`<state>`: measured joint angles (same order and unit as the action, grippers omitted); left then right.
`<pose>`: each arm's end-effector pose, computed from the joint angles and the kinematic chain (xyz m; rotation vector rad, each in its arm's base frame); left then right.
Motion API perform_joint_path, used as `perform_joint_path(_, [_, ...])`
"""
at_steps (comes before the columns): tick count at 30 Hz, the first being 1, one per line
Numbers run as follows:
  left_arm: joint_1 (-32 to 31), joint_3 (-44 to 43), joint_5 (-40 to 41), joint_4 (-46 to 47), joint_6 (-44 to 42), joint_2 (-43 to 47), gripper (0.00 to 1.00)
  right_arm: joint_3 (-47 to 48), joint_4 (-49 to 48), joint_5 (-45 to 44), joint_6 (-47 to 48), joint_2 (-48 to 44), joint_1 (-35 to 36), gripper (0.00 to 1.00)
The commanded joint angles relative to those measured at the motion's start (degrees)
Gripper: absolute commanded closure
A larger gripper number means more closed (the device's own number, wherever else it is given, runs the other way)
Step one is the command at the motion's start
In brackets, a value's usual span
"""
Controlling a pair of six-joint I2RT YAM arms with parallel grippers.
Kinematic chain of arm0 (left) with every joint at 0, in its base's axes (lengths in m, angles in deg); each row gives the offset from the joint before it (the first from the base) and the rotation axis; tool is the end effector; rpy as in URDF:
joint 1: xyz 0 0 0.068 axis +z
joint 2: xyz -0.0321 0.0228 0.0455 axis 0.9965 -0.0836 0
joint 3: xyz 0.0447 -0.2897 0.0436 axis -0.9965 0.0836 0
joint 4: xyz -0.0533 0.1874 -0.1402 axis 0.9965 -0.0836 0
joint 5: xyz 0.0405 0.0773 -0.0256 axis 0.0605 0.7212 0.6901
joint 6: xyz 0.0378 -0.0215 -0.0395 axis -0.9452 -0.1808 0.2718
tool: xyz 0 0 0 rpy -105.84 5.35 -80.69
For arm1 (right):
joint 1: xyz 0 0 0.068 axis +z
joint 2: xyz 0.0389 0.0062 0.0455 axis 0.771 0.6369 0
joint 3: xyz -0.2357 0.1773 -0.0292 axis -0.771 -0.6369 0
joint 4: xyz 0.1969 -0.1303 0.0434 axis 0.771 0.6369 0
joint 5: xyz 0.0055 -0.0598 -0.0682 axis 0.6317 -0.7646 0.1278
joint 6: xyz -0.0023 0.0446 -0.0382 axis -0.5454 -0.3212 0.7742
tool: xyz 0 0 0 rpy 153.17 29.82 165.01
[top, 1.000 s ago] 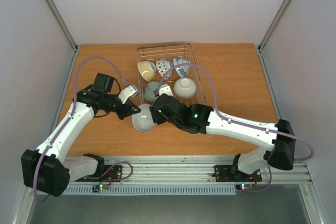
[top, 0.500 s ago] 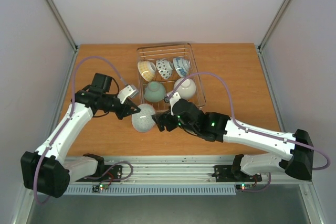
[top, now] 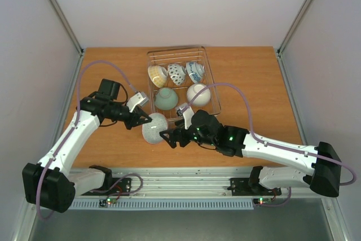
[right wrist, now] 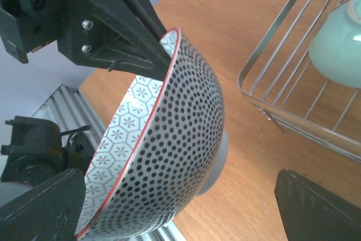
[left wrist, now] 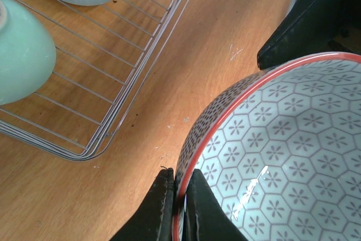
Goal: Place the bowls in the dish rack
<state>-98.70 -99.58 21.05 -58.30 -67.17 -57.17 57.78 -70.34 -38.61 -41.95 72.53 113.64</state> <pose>0.1672 -0.0721 0.3048 1.0739 2.1709 -0.9677 0.1078 0.2137 0.3097 -1.0822 1.8214 0.6979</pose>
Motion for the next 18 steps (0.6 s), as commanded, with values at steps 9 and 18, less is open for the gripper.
perform_joint_path(9, [0.3, -1.0, -5.0, -0.9, -1.4, 0.8, 0.99, -7.6, -12.4, 3.6, -9.0, -4.1, -0.3, 0.07])
perform_joint_path(18, [0.2, -1.1, -5.3, -1.3, -1.9, 1.2, 1.00, -13.7, -27.6, 8.9, -15.6, -1.8, -0.3, 0.08])
